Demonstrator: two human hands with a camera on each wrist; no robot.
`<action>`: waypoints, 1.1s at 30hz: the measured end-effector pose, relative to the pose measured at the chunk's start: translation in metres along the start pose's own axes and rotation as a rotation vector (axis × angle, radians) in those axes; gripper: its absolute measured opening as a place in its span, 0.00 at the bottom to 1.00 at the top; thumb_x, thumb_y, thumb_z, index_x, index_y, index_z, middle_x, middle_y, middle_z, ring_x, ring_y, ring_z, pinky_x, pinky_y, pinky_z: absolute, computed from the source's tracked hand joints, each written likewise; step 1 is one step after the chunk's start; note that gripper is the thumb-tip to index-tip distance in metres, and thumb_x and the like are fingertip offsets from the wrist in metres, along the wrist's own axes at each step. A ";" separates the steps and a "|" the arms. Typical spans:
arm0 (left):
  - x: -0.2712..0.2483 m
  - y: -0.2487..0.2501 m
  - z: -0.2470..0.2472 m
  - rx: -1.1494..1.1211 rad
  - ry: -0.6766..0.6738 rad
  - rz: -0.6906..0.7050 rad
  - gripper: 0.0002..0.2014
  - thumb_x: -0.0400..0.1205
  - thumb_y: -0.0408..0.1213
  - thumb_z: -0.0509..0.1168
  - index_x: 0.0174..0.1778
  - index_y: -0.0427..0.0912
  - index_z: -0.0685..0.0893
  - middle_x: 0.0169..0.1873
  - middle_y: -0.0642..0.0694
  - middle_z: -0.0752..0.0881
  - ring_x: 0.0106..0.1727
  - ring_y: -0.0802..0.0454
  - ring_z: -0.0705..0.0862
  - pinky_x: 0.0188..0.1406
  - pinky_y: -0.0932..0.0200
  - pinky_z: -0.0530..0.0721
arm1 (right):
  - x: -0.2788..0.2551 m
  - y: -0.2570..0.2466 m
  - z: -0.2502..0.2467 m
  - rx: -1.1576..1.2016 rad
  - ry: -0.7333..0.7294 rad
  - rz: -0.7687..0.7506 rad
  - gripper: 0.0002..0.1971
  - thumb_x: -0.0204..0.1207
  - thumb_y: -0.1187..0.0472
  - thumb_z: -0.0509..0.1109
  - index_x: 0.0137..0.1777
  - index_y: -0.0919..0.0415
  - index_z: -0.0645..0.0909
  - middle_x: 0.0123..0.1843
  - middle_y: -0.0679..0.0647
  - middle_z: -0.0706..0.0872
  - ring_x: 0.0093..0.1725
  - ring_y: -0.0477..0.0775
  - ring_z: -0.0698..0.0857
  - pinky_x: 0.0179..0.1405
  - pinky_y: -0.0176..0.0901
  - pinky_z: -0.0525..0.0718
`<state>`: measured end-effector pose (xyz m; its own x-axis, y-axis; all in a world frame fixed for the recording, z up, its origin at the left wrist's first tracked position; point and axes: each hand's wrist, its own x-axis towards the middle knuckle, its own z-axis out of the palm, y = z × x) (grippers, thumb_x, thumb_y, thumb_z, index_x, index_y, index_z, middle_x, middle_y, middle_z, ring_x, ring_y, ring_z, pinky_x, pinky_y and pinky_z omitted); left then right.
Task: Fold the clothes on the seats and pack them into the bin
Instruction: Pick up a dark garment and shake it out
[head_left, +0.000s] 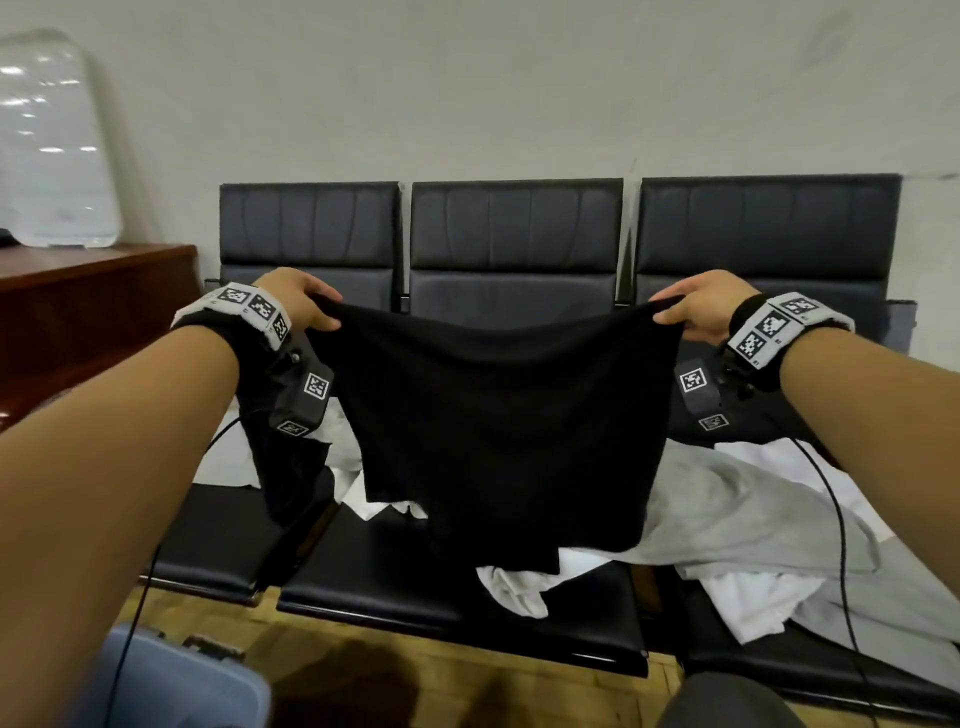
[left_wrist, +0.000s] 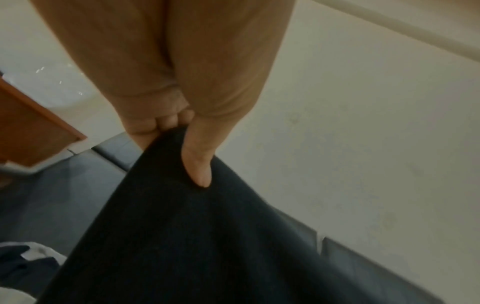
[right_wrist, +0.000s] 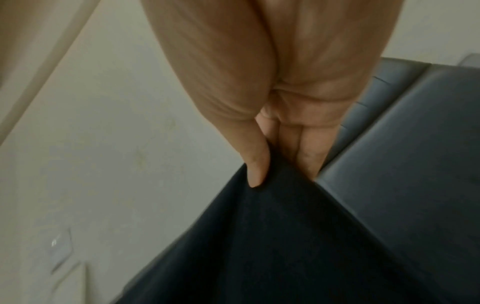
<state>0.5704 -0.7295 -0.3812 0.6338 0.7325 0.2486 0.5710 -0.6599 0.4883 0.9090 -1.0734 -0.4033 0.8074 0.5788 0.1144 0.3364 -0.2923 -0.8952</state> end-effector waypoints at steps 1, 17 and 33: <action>0.001 -0.003 0.002 0.044 0.016 -0.010 0.18 0.73 0.34 0.77 0.60 0.47 0.88 0.54 0.44 0.88 0.57 0.46 0.84 0.58 0.60 0.77 | -0.002 -0.001 0.001 -0.051 0.008 -0.014 0.10 0.72 0.76 0.75 0.41 0.59 0.87 0.45 0.63 0.89 0.50 0.62 0.89 0.54 0.55 0.89; 0.084 -0.055 0.085 -0.286 -0.015 -0.307 0.05 0.78 0.35 0.73 0.45 0.39 0.85 0.26 0.40 0.85 0.21 0.51 0.85 0.21 0.65 0.81 | 0.101 0.041 0.065 0.028 0.124 0.200 0.09 0.76 0.75 0.72 0.39 0.63 0.79 0.32 0.60 0.85 0.16 0.48 0.84 0.17 0.35 0.84; 0.062 -0.041 0.050 -0.799 0.085 -0.114 0.20 0.80 0.22 0.66 0.24 0.44 0.87 0.27 0.46 0.84 0.40 0.49 0.82 0.42 0.60 0.88 | 0.059 0.022 0.050 0.230 0.323 -0.105 0.14 0.78 0.73 0.67 0.35 0.56 0.77 0.32 0.54 0.81 0.20 0.39 0.83 0.18 0.29 0.80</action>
<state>0.6125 -0.6657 -0.4278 0.5342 0.8194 0.2080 0.0642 -0.2847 0.9565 0.9403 -1.0075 -0.4372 0.8973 0.3168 0.3073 0.3378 -0.0450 -0.9401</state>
